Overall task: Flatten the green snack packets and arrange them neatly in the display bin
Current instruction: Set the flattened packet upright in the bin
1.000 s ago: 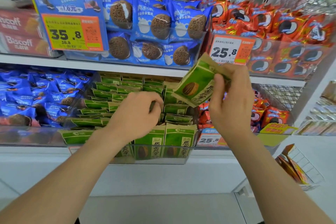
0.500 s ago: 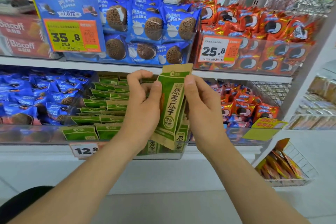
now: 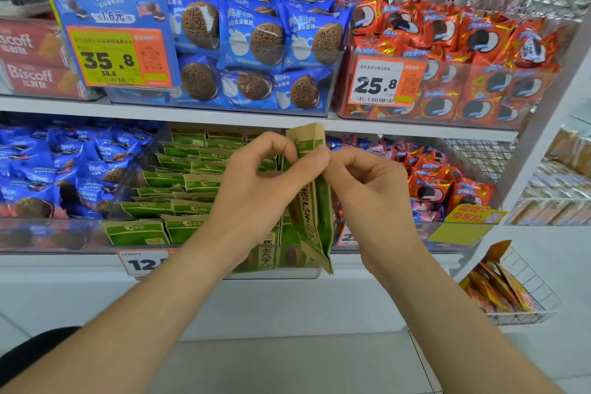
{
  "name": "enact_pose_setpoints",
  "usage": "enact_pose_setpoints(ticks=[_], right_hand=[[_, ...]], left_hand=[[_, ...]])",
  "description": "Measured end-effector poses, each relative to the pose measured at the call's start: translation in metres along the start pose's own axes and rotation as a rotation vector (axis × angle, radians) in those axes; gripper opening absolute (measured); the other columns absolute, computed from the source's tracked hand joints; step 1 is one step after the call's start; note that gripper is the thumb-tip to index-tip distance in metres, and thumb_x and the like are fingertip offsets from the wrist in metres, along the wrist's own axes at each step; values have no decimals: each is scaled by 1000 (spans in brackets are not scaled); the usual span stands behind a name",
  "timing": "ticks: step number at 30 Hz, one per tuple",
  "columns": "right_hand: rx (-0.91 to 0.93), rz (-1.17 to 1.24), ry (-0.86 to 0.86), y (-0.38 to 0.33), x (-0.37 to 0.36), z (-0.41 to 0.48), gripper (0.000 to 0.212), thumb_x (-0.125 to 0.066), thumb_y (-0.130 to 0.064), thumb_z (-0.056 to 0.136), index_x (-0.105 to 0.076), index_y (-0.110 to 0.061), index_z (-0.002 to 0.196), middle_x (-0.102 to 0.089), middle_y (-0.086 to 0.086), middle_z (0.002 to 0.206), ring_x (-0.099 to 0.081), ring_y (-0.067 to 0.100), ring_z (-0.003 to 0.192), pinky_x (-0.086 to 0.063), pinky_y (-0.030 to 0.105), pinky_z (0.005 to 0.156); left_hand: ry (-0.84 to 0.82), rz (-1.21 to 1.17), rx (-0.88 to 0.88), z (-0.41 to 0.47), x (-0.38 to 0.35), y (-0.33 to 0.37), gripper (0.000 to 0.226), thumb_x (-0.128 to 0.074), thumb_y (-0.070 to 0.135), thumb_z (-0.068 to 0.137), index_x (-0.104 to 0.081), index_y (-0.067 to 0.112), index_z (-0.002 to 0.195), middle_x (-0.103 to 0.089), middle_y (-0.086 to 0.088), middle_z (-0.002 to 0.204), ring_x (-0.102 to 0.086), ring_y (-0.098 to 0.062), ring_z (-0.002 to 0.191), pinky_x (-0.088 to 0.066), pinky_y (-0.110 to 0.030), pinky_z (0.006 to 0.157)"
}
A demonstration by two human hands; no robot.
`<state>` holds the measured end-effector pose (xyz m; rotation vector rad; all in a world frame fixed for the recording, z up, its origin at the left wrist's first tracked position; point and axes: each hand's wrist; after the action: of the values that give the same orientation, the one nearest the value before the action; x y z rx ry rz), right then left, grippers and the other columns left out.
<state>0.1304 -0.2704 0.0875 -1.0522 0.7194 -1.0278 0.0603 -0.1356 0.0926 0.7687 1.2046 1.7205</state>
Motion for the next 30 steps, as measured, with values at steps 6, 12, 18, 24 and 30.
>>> enact_pose_setpoints(ticks=[6, 12, 18, 24, 30], right_hand=[[-222, 246, -23, -3, 1, -4, 27, -67, -21, 102, -79, 3, 95, -77, 19, 90, -72, 21, 76, -59, 28, 66], [-234, 286, -51, -3, 0, -2, 29, -69, -23, 101, -79, 4, 98, -79, 19, 94, -75, 24, 78, -61, 32, 67], [21, -195, -180, -5, 6, -3, 12, -83, -11, 89, -78, -16, 100, -80, -1, 92, -76, 23, 84, -66, 42, 72], [-58, -181, -317, 4, 3, -11, 28, -80, -11, 92, -55, -14, 105, -72, 6, 104, -73, 29, 73, -63, 48, 64], [153, -289, -78, 14, 2, -13, 25, -59, -38, 108, -59, -15, 97, -60, 3, 69, -53, 26, 59, -47, 54, 56]], left_hand=[[-80, -52, 71, 2, 2, -7, 17, -64, 16, 105, -76, 6, 99, -79, -7, 105, -76, -23, 100, -64, -41, 90], [-119, -23, 71, 2, 3, -5, 22, -54, 20, 110, -71, 7, 108, -71, -23, 107, -72, -36, 102, -61, -54, 95], [22, -45, 37, 4, 6, -6, 23, -50, 23, 113, -64, 13, 98, -72, -17, 101, -68, -28, 93, -58, -59, 92], [103, -184, -15, 10, 13, -6, 29, -56, 37, 106, -61, 10, 98, -60, -36, 105, -56, -38, 92, -49, -66, 88], [-55, 13, -11, -1, 11, -8, 21, -72, 22, 99, -73, 2, 93, -80, 3, 108, -76, -15, 104, -64, -43, 92]])
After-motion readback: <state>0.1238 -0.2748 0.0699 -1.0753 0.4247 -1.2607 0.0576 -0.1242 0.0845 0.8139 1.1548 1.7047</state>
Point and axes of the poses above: each hand's wrist, its own z-axis towards the middle knuckle, its own x-axis out of the back of the hand, y = z × x
